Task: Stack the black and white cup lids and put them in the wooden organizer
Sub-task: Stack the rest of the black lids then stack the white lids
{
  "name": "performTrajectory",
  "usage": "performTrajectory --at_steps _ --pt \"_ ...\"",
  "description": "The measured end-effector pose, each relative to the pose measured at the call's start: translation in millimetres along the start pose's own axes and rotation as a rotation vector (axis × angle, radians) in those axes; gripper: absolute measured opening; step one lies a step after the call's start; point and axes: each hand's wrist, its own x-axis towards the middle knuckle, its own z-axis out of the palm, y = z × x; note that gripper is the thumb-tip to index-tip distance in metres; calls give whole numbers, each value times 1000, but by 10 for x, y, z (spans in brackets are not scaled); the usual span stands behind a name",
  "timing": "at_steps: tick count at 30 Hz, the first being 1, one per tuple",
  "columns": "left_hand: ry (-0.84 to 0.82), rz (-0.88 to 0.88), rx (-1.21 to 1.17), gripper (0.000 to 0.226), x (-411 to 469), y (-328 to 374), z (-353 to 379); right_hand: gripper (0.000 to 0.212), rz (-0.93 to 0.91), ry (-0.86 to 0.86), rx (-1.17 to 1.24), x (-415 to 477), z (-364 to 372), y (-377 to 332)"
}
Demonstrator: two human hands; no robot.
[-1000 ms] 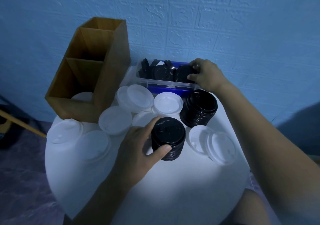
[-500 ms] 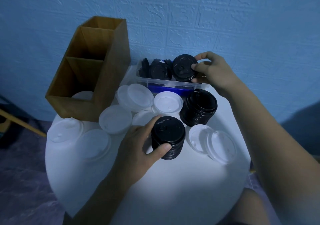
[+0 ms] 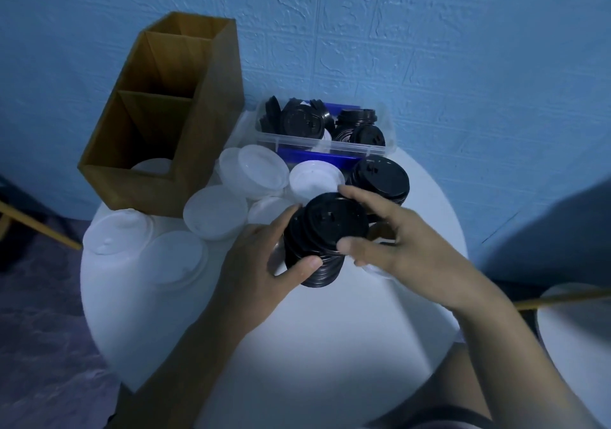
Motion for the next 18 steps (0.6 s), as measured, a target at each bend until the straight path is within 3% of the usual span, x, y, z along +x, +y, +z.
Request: performTrajectory --at_steps 3,9,14,18 --pt "31 35 2 69 -5 -21 14 67 -12 -11 -135 -30 76 33" --pt "-37 6 -59 73 -17 30 -19 54 -43 41 -204 35 115 -15" --pt "-86 -10 -33 85 -22 36 -27 71 -95 -25 -346 84 108 -22" --pt "-86 -12 -26 72 -20 89 -57 90 -100 -42 -457 140 130 -52"
